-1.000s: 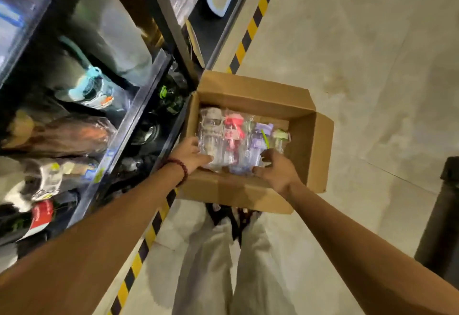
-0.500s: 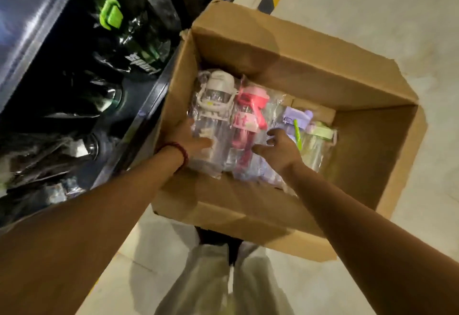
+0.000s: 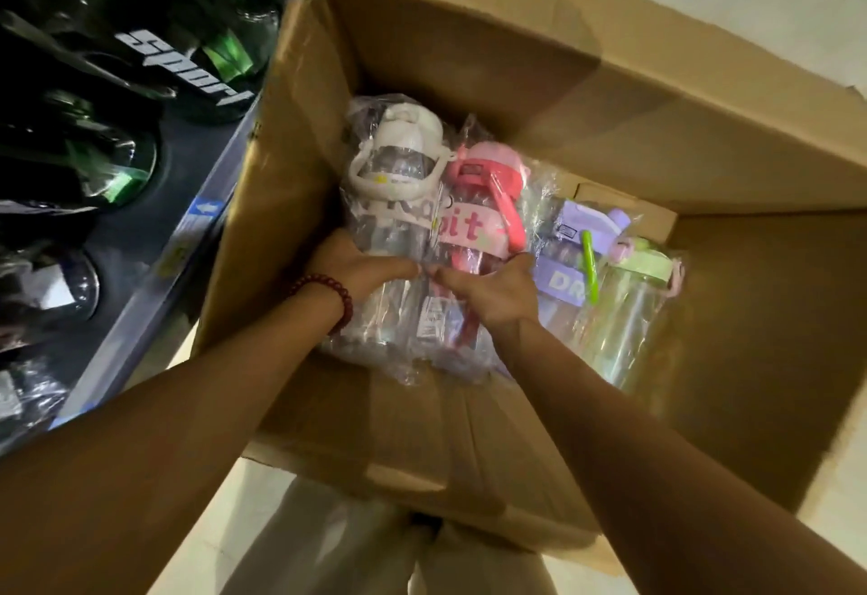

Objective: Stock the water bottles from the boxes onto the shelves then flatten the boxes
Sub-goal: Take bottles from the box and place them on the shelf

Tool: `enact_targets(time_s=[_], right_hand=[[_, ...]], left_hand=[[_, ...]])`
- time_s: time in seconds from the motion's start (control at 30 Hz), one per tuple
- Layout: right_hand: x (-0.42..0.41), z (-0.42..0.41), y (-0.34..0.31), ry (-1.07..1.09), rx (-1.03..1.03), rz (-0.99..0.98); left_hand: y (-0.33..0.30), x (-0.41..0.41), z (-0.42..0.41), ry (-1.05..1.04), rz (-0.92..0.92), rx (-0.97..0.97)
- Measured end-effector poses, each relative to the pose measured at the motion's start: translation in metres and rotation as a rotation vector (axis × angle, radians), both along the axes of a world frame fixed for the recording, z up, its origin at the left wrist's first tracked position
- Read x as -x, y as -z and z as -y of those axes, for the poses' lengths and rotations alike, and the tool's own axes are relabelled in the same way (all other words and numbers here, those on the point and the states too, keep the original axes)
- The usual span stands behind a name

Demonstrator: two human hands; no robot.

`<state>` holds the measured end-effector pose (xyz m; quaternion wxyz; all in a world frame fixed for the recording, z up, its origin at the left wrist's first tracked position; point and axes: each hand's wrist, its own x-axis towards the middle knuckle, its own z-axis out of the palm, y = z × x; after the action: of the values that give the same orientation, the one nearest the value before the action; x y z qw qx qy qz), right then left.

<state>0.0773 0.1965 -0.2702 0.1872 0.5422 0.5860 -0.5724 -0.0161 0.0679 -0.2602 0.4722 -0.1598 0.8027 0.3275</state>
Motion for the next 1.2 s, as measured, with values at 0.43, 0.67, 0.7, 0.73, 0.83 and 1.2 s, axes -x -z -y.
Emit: enact_targets(time_s=[0.43,0.67,0.7,0.73,0.83,1.2], right_hand=[[-0.023,0.008,-0.06,0.272,0.265,-0.042],[-0.033,0.004,-0.138,0.213,0.184,0.031],[-0.034,0.002,-0.154,0.194,0.17,0.027],[-0.034,-0.001,-0.172,0.172,0.152,0.018],[-0.04,-0.013,-0.221,0.132,0.094,-0.01],[-0.037,-0.026,-0.425,0.085,-0.018,-0.353]], left_hand=[[-0.069,-0.008,0.0,-0.028,0.082,-0.038],[-0.144,-0.023,-0.003,-0.07,0.067,-0.19],[-0.158,-0.025,-0.002,-0.083,0.056,-0.204],[-0.174,-0.027,0.0,-0.083,0.043,-0.221],[-0.222,-0.029,0.006,-0.084,0.016,-0.274],[-0.434,-0.009,0.021,-0.197,-0.186,-0.345]])
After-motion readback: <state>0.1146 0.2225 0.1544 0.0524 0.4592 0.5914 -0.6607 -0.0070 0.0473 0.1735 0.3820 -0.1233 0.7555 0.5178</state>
